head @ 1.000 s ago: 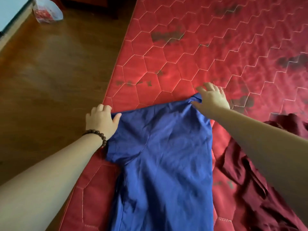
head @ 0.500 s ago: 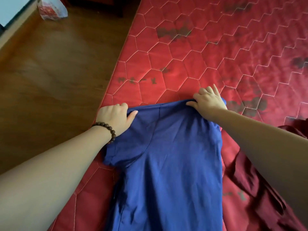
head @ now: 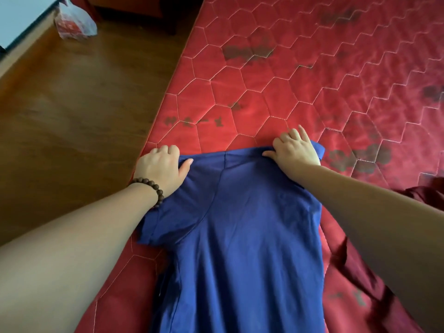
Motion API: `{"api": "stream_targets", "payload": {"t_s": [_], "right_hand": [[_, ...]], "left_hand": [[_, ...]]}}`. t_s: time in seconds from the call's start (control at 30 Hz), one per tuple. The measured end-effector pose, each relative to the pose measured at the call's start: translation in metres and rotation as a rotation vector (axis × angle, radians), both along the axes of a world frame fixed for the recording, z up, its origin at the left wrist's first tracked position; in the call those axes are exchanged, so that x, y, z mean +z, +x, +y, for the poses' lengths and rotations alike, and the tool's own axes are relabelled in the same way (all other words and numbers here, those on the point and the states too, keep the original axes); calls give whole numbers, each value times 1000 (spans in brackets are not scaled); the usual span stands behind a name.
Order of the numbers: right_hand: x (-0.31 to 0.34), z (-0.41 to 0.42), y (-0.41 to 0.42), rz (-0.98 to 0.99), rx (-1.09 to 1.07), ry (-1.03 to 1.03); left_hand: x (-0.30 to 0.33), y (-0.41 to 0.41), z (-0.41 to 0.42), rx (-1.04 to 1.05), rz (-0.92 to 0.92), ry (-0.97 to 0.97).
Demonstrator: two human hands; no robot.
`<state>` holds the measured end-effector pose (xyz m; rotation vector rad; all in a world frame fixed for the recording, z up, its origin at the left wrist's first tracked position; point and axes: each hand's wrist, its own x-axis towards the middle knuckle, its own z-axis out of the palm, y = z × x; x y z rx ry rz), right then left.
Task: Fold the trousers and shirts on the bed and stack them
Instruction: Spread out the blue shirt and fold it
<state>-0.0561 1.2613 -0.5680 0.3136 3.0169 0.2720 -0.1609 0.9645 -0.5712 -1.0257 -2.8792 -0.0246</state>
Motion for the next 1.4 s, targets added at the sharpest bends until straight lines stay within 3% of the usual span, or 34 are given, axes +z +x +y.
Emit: {"api": "stream_targets", "payload": {"t_s": [0.1,0.23,0.4,0.53,0.63,0.73,0.8,0.87,0.97,1.13,1.33,1.4], "right_hand": [[21,10,-21,48,15,49],[46,17,-50,-33,-41,134],[18,-27,-23,166,-3,-27],[-4,-48,-10,-42,-115,-157],[-10,-38,-14,-64,-119,-265],[-2,-27,-20,186,-193,-426],[0,-23,-15,284,-307,-274],[-5,-21,-7,118,-379,-176],[-7,-11,-6,1,-398,-252],[4,-27,-4,236,-410,-182],[-16,-58,8,53,-369,-264],[-7,-48,6,104,-389,-485]], "left_hand": [[8,-17,9,9,31,3],[5,-30,27,212,-5,23],[-24,-18,24,247,-128,84],[-26,-23,23,246,-152,86],[-23,-20,25,260,-166,75],[-23,-22,25,263,-186,47],[-23,-22,24,260,-187,35],[-23,-22,24,254,-197,30],[-22,-23,24,253,-204,36],[-19,-22,24,261,-227,12],[-20,-22,24,259,-237,28],[-16,-23,23,254,-299,8]]}}
